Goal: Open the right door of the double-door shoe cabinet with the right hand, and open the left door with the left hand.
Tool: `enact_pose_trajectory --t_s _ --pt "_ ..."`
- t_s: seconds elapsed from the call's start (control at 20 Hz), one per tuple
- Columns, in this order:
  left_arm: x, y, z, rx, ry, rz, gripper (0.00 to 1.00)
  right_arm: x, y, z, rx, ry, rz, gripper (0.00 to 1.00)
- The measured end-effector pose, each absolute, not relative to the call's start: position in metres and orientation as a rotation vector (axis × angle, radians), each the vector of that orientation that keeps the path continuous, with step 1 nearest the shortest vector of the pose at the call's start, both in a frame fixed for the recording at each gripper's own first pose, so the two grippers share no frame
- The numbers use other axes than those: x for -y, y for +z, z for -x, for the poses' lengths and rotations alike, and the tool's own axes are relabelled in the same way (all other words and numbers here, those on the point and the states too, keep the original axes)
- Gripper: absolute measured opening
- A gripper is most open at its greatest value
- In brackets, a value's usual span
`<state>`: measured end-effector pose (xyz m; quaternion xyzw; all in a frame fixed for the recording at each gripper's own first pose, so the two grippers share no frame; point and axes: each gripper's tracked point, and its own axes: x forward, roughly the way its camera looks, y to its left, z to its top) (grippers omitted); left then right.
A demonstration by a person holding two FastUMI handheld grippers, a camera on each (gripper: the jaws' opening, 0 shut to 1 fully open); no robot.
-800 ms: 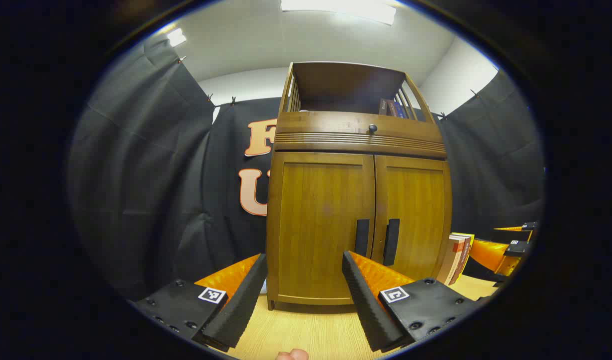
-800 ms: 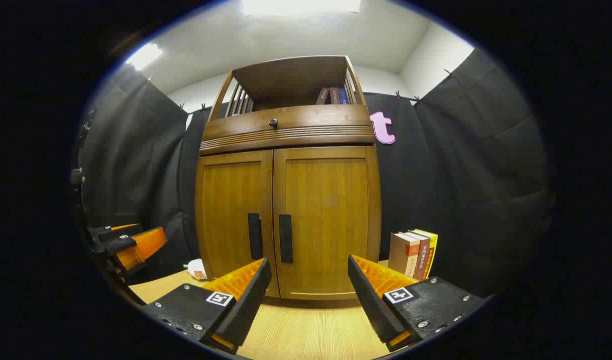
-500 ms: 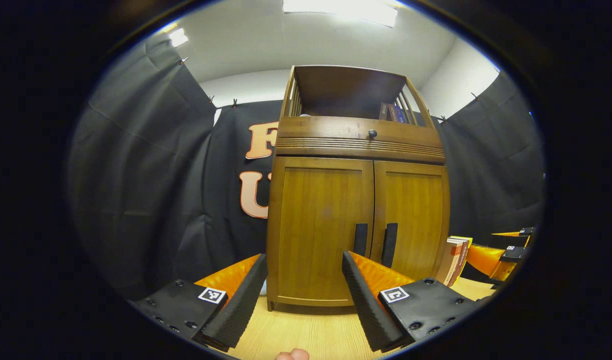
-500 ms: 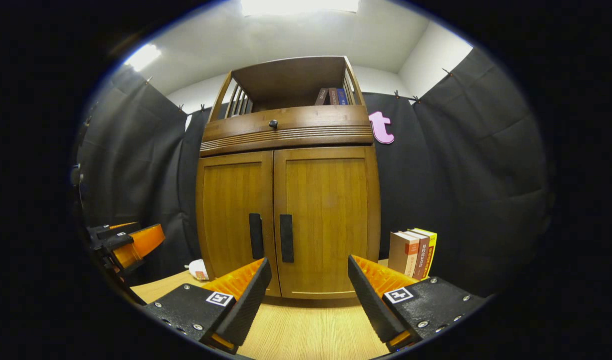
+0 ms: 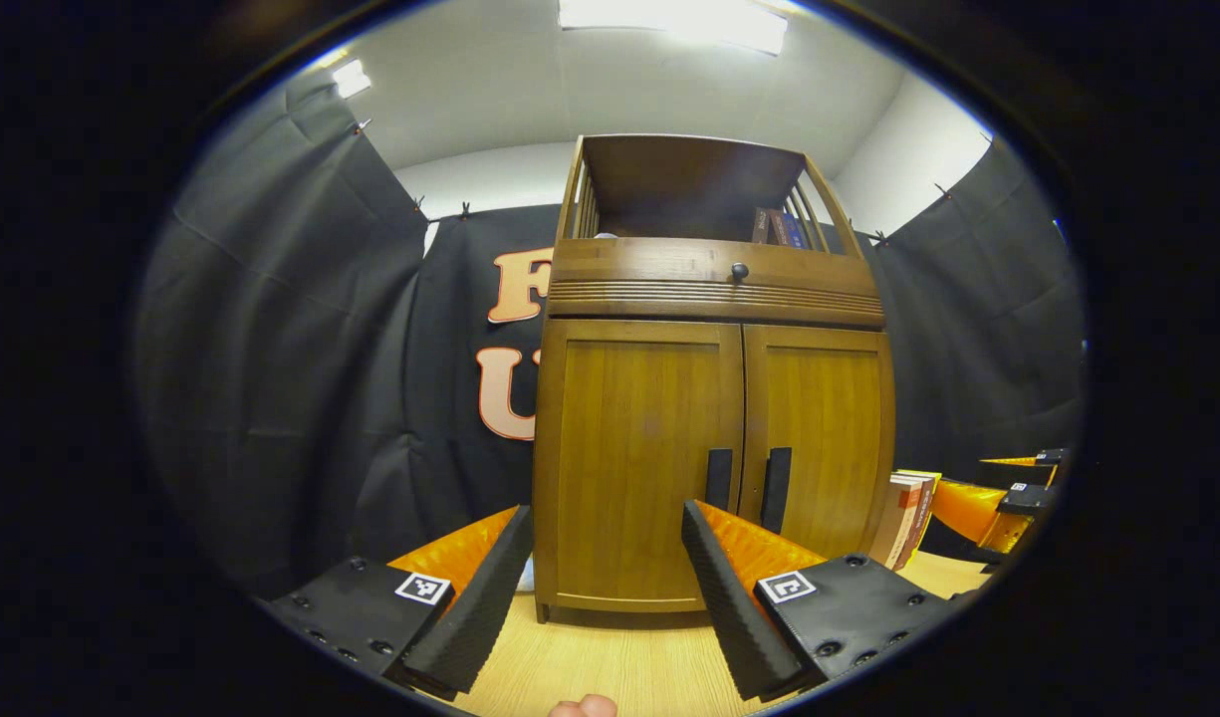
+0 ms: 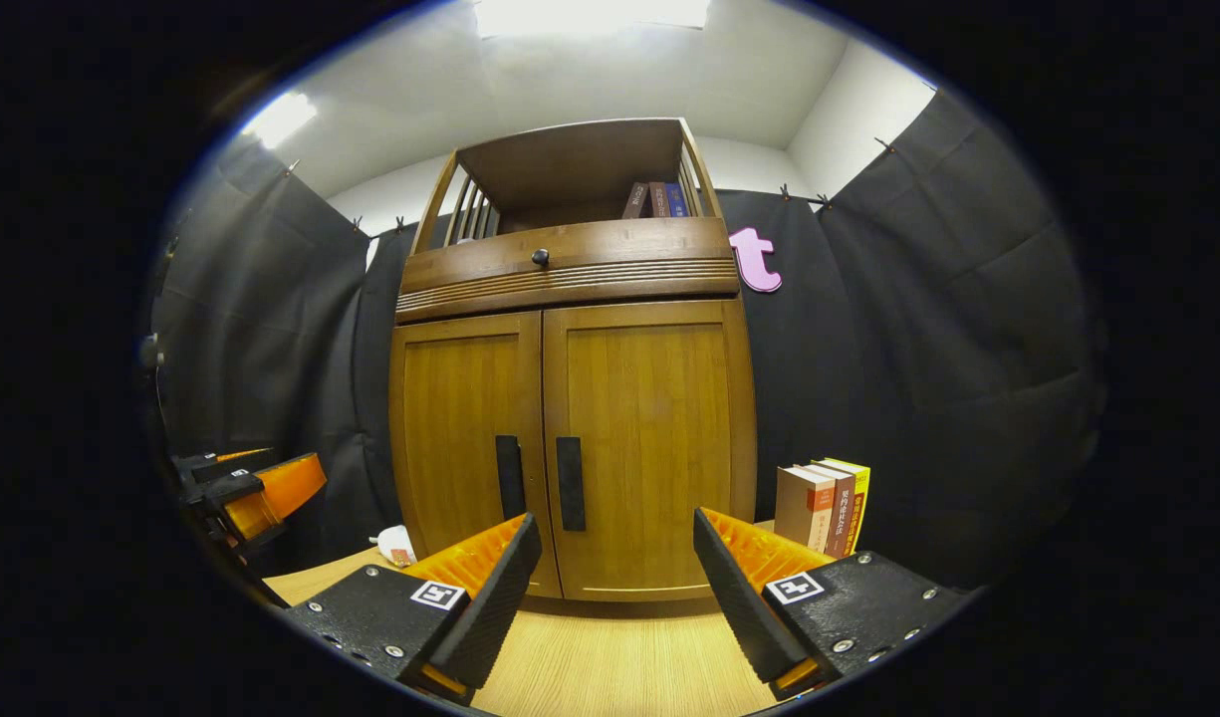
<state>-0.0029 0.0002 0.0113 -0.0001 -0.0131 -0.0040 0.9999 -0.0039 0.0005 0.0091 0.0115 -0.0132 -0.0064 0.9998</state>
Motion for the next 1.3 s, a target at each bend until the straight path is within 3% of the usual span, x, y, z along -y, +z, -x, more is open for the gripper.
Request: enact_pose_trajectory --t_s 0.1,0.2,0.25,0.3,0.35,0.55,0.6,0.65,0.7,0.8,0.85,1.15,1.2,1.3 --pt "0.0 0.014 0.002 0.031 -0.009 0.004 0.96 0.002 0.01 0.004 0.028 -0.018 -0.025 0.94" --pt "0.0 0.015 0.002 0.034 -0.009 0.003 0.96 0.003 0.01 0.003 0.027 -0.021 -0.026 0.94" --pt "0.001 0.015 0.003 0.034 -0.011 0.003 0.96 0.003 0.01 0.002 0.028 -0.021 -0.027 0.99" --pt "0.001 0.015 0.002 0.036 -0.011 0.006 0.96 0.003 0.011 0.002 0.03 -0.021 -0.029 0.94" --pt "0.001 0.015 0.001 0.034 -0.013 0.009 0.93 0.004 0.012 0.003 0.031 -0.02 -0.032 0.94" --pt "0.0 0.007 -0.001 0.016 -0.008 0.001 0.96 0.01 0.015 -0.002 0.041 -0.044 -0.029 0.99" --pt "-0.001 0.005 -0.002 0.012 -0.003 -0.003 0.93 0.009 0.015 -0.004 0.036 -0.039 -0.032 0.94" --pt "0.0 0.003 -0.003 0.004 -0.004 -0.003 0.95 0.008 0.015 -0.007 0.035 -0.033 -0.038 0.99" --pt "0.005 0.0 -0.004 -0.005 -0.015 0.002 0.96 0.006 0.015 -0.01 0.032 -0.025 -0.041 0.94" --pt "0.008 -0.002 -0.004 -0.007 -0.026 0.009 0.93 0.007 0.016 -0.017 0.03 -0.021 -0.037 0.94" --pt "0.008 -0.002 -0.004 -0.005 -0.027 0.008 0.93 0.008 0.018 -0.021 0.033 -0.018 -0.035 0.99" --pt "0.006 0.002 -0.006 0.015 -0.029 0.009 0.93 -0.001 0.031 -0.051 0.069 0.017 -0.035 0.99" --pt "0.005 0.002 -0.005 0.015 -0.027 0.013 0.96 -0.003 0.035 -0.056 0.079 0.02 -0.025 0.99" --pt "0.001 0.001 -0.006 0.015 -0.021 0.013 0.97 -0.007 0.039 -0.068 0.086 0.027 -0.012 0.94"
